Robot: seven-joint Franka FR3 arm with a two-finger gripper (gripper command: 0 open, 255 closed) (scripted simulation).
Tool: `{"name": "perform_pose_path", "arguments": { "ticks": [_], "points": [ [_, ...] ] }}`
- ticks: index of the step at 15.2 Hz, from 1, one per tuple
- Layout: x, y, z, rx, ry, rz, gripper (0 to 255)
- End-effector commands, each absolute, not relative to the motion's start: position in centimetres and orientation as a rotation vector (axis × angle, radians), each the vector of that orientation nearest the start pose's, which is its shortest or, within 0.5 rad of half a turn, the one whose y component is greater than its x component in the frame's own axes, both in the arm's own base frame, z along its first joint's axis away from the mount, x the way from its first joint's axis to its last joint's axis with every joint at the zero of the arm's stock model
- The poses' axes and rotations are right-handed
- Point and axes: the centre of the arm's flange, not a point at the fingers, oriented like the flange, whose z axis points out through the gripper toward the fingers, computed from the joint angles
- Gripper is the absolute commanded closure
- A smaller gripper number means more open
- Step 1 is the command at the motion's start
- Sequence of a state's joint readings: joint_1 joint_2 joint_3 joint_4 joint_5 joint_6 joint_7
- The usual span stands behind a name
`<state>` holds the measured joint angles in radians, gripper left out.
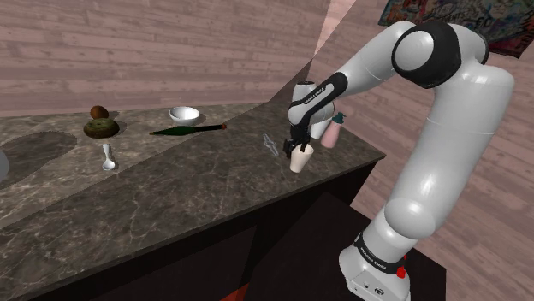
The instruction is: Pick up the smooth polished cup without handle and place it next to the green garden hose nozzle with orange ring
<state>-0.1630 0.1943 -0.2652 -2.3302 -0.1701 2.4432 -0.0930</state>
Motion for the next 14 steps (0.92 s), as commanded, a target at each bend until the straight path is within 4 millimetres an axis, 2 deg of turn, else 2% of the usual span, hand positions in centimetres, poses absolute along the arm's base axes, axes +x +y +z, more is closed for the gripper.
{"name": "perform_pose_path", "arguments": {
  "ticks": [1, 2, 3, 12, 14],
  "points": [
    [46.4, -21.4, 25.1, -3.250, 0.322, 0.188, 0],
    [46.4, -21.4, 25.1, -3.250, 0.322, 0.188, 0],
    [46.4, -21.4, 25.1, -3.250, 0.322, 0.188, 255],
    [46.4, -21.4, 25.1, -3.250, 0.322, 0.188, 255],
    [46.4, -21.4, 26.2, -3.250, 0.322, 0.188, 255]
  ]
}}
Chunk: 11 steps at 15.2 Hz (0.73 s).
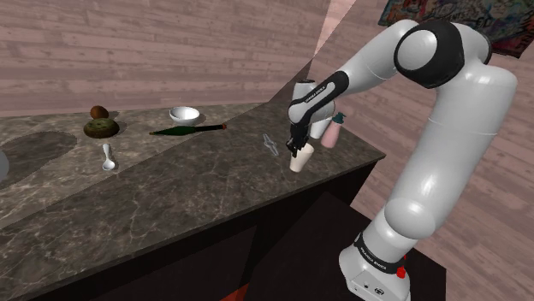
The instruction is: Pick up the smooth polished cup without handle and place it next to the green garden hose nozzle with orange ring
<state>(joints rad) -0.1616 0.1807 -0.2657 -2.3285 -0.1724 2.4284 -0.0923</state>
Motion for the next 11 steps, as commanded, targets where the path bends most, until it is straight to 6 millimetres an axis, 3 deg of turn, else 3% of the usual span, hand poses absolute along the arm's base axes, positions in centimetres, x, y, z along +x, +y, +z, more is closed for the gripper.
{"name": "perform_pose_path", "arguments": {
  "ticks": [1, 11],
  "points": [
    [46.4, -21.4, 26.7, -3.250, 0.322, 0.188, 255],
    [46.4, -21.4, 32.0, -3.250, 0.322, 0.188, 255]
  ]
}}
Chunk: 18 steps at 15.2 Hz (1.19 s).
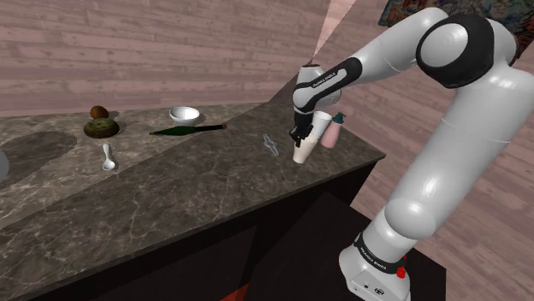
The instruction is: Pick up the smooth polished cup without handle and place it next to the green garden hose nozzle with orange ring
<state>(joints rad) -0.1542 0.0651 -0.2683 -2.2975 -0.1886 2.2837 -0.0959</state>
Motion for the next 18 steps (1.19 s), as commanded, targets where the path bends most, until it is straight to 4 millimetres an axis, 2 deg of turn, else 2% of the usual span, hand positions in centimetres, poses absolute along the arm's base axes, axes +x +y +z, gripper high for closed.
{"name": "perform_pose_path", "arguments": {
  "ticks": [1, 18],
  "points": [
    [46.4, -21.4, 32.5, -3.250, 0.322, 0.188, 255],
    [46.4, -21.4, 41.5, -3.250, 0.322, 0.188, 255]
  ]
}}
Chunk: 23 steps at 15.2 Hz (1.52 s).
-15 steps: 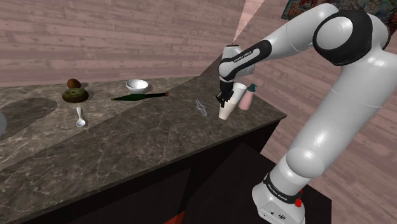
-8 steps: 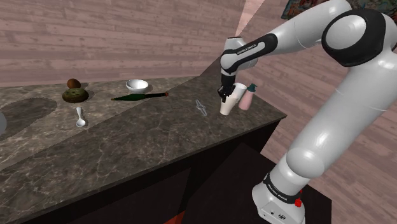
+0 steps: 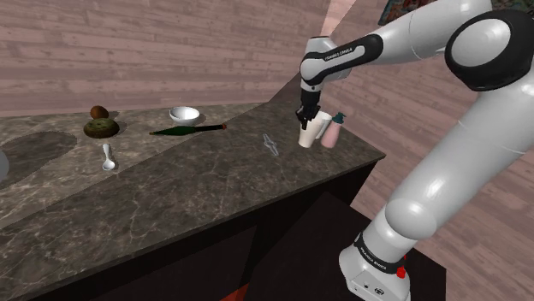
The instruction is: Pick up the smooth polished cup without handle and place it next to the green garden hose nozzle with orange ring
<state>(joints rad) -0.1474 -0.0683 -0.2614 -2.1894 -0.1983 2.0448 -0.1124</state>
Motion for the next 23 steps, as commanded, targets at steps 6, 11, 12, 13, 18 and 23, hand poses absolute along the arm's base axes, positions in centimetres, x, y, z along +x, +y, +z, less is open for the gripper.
{"name": "perform_pose_path", "arguments": {
  "ticks": [6, 11, 12, 13, 18, 23],
  "points": [
    [46.4, -21.4, 44.7, -3.250, 0.322, 0.188, 255],
    [49.2, -18.6, 45.7, -3.250, 0.322, 0.188, 255],
    [50.1, -17.6, 45.7, -3.250, 0.322, 0.188, 255],
    [51.0, -16.7, 45.7, -3.250, 0.322, 0.188, 255],
    [55.6, -12.0, 45.7, -3.250, 0.322, 0.188, 255],
    [60.3, -7.3, 45.8, -3.250, 0.322, 0.188, 255]
  ]
}}
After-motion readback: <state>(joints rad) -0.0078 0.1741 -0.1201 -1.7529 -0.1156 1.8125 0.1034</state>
